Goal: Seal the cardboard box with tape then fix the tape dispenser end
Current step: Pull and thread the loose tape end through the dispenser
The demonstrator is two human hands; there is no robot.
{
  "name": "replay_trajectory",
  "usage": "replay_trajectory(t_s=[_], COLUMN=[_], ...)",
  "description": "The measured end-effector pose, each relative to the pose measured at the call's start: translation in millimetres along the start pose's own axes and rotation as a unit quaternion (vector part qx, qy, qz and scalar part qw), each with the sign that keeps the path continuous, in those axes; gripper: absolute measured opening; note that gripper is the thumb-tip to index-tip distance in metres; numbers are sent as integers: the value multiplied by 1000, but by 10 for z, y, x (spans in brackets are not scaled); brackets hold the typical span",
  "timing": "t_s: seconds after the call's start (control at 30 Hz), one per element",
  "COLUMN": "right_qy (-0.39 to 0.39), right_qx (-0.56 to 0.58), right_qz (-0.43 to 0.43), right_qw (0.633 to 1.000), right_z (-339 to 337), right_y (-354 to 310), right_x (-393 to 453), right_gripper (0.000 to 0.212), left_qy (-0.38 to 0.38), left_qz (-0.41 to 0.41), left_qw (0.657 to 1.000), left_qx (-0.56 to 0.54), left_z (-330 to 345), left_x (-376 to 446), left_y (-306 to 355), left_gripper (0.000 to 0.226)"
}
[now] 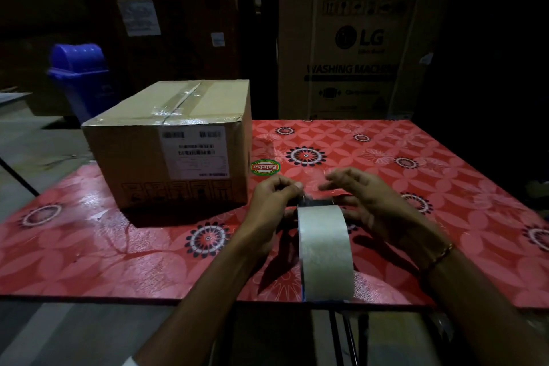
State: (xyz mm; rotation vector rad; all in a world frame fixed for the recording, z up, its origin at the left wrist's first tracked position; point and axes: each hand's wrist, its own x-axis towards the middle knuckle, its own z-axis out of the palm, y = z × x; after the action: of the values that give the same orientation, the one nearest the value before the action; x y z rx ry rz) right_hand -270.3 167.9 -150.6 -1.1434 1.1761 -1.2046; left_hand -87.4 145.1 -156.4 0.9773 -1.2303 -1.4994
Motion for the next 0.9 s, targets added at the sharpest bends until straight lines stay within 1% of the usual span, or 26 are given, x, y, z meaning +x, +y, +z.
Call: replay_trajectory(t_s=[0.2,0.37,0.57,0.67,0.73,0.83,0.9], right_qy=[19,52,82,88,84,85,86], right_qx=[-16,-68,-124,-126,-124,-114,-81], right_qz=[-51,-87,-109,-115,-117,-108,-93], right_qw=[998,992,983,981,982,984,989], right_z=[121,172,200,216,231,256,283], right_y=[92,33,-10,-13,-11,-26,-49], right_x=[-170,-138,-122,-101,-86,-52,-35], right_gripper=[22,19,5,4,3,13,16], left_qy=[9,16,15,9,7,0,-9], left_qz=[28,82,113,107,99,84,73], left_qw=[999,997,993,994,995,996,997], left_qx=[-15,4,42,33,20,0,-11], left_z=[-32,-46,-57,-69,-78,-84,-89], left_x=[21,41,71,71,75,62,54], left_y=[-8,19,35,37,46,62,78], left_gripper=[13,12,22,20,13,8,8])
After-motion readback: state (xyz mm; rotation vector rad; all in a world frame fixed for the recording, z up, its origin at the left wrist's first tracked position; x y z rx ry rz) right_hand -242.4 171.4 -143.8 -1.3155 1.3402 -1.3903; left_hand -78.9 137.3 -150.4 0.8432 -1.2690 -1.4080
